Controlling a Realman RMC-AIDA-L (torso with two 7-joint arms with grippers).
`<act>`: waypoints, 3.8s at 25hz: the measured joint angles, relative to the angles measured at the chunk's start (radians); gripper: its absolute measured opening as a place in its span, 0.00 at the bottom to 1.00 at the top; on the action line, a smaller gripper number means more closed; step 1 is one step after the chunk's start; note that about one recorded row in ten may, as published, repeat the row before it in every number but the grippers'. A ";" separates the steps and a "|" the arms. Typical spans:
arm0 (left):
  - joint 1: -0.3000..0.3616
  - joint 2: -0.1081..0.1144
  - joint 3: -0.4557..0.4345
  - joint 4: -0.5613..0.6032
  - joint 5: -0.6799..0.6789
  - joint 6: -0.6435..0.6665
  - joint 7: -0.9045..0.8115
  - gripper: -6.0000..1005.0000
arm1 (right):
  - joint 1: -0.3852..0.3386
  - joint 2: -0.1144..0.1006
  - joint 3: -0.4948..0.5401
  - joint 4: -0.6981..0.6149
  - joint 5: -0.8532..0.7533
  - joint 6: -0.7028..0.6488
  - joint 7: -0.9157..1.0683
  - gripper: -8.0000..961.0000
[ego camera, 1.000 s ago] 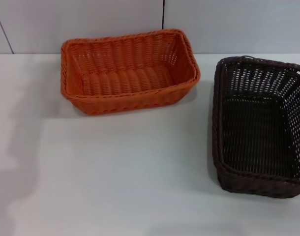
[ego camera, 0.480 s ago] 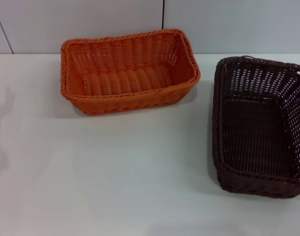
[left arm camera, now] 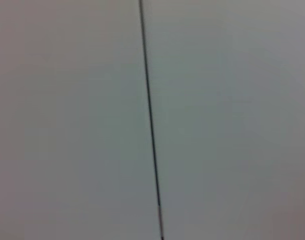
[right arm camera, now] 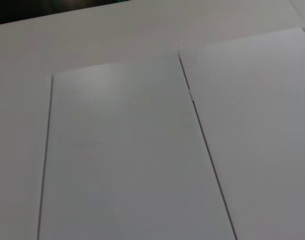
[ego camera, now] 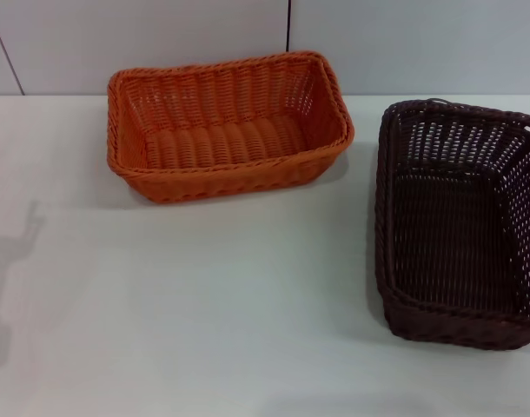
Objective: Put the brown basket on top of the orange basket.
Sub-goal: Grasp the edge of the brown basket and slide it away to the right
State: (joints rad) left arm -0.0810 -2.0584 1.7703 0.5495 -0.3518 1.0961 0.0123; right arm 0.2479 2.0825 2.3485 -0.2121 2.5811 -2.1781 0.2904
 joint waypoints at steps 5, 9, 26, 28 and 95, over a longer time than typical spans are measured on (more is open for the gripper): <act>-0.018 0.000 -0.003 -0.041 0.055 0.006 -0.007 0.81 | -0.002 0.000 0.000 0.007 -0.035 0.000 -0.004 0.86; -0.029 -0.002 -0.004 -0.059 0.053 0.007 -0.008 0.81 | -0.007 0.001 0.000 0.025 -0.062 -0.001 -0.004 0.86; -0.105 -0.005 -0.008 -0.147 0.048 -0.005 -0.043 0.81 | 0.092 -0.017 0.017 0.160 -0.059 0.198 0.159 0.86; -0.118 -0.004 -0.009 -0.160 0.049 -0.005 -0.051 0.81 | 0.087 -0.016 0.007 0.237 -0.076 0.278 0.217 0.86; -0.228 -0.016 -0.199 -0.227 0.044 -0.092 -0.064 0.81 | 0.599 -0.259 -0.345 1.515 -1.838 0.001 2.147 0.85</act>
State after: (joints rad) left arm -0.3093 -2.0743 1.5709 0.3226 -0.3079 1.0042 -0.0520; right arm 0.8473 1.8237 2.0033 1.3025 0.7427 -2.1775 2.4376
